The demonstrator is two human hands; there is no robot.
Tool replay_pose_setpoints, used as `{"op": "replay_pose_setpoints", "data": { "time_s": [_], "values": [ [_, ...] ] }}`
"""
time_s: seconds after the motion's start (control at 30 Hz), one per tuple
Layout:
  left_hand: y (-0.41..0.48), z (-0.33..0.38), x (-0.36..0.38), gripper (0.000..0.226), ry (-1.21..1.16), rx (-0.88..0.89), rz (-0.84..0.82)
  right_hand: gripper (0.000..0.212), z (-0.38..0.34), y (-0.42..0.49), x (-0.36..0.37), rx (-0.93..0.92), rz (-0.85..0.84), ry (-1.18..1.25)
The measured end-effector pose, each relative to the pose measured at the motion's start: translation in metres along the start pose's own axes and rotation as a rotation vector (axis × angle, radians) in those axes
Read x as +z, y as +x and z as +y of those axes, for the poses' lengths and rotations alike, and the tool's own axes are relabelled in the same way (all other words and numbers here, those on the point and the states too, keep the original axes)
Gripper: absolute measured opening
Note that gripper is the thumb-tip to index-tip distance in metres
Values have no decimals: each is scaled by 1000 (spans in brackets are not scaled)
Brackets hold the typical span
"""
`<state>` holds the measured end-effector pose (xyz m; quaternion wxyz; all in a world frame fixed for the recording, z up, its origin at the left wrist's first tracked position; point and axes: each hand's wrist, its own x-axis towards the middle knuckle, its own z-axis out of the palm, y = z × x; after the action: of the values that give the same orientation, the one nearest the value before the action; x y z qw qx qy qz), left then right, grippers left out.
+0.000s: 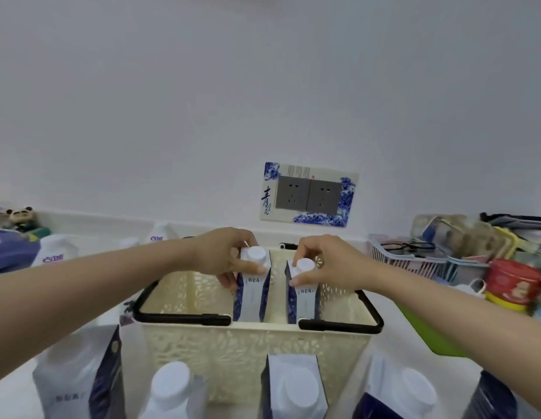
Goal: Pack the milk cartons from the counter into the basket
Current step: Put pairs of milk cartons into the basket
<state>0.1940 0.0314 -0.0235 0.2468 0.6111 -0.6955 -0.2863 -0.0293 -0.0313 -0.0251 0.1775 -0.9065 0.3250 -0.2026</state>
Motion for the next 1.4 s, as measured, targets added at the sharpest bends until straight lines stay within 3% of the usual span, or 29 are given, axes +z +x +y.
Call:
{"op": "replay_pose_setpoints", "data": {
  "time_s": [0.33, 0.43, 0.67, 0.93, 1.27, 1.4],
  "values": [
    [27, 5, 27, 34, 73, 9, -37, 33, 6, 2, -3, 52, 14, -123],
    [26, 9, 28, 37, 92, 2, -36, 29, 12, -1, -4, 88, 102, -181],
    [23, 16, 32, 39, 135, 7, 9, 32, 10, -16, -18, 349, -6, 219],
    [28, 29, 43, 44, 185, 69, 57, 26, 11, -20, -16, 312, 108, 180],
    [22, 23, 38, 39, 244, 125, 195, 30, 11, -22, -17, 345, 56, 260],
    [19, 20, 33, 34, 155, 106, 169, 30, 12, -24, -19, 344, 22, 276]
  ]
}}
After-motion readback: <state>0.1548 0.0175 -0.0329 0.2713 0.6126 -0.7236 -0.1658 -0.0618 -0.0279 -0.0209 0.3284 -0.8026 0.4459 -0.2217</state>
